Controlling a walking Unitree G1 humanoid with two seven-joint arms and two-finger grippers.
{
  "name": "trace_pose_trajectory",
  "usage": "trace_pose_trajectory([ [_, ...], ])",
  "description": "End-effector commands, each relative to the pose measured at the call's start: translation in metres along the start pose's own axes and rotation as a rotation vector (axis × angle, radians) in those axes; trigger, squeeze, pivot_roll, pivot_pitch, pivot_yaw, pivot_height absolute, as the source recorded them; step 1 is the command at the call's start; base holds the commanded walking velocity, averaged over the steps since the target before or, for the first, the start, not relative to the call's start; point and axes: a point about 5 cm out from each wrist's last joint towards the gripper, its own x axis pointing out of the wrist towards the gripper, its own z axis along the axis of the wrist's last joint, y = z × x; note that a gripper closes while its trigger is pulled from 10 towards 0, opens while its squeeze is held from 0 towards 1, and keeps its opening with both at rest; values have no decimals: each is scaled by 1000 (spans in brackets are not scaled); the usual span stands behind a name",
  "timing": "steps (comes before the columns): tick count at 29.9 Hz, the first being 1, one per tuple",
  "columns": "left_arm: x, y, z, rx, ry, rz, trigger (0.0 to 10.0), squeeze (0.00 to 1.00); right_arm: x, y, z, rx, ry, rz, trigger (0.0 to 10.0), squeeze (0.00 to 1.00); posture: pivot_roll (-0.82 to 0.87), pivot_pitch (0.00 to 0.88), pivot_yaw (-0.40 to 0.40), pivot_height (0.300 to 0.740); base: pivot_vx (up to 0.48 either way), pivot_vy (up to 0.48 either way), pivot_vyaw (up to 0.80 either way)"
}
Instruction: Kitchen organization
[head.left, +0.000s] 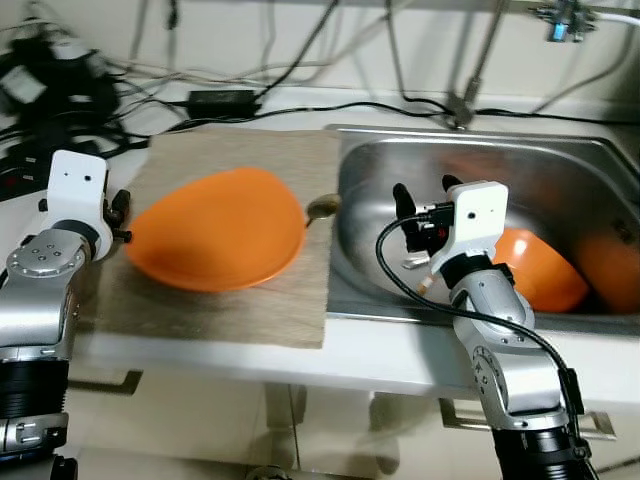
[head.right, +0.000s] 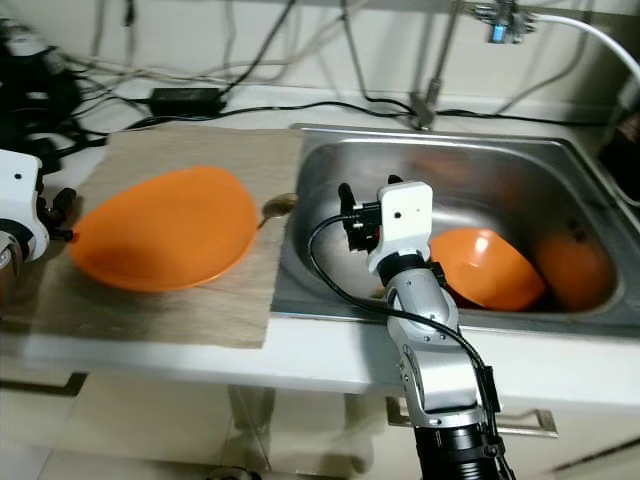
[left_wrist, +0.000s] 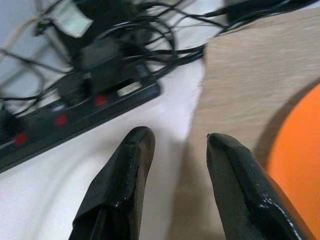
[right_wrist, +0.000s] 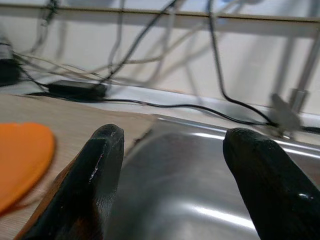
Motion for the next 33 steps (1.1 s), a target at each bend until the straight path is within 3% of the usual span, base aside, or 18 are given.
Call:
trace_pose_trajectory([
  [1,-1,0,11,17,-43,-13,10000,0,1,0,-3,13,20,2,10000,0,27,0,33,740,0,0,0],
  [7,-13,-9,53,-43,-221,-93,10000,0,-1,-1,-2,11,9,-3,10000,0,28,0,33,740,0,0,0],
  [11,-16,-14,63,-69,-266,-127,10000,0,-1,-1,-3,13,13,-3,10000,0,28,0,33,740,0,0,0],
  [16,-16,-29,43,-119,-199,-175,10000,0,0,1,-4,11,11,4,10000,0,29,0,30,740,0,0,0],
  [21,-14,-34,23,-139,-119,-185,10000,0,1,2,-4,14,12,11,10000,0,28,0,28,740,0,0,0],
  [24,-12,-34,10,-151,-68,-173,10000,0,11,4,0,49,2,26,10000,0,25,0,30,740,0,0,0],
  [33,-12,-35,-4,-168,-21,-181,10000,0,43,1,23,166,-49,55,10000,0,33,0,25,740,0,0,0],
])
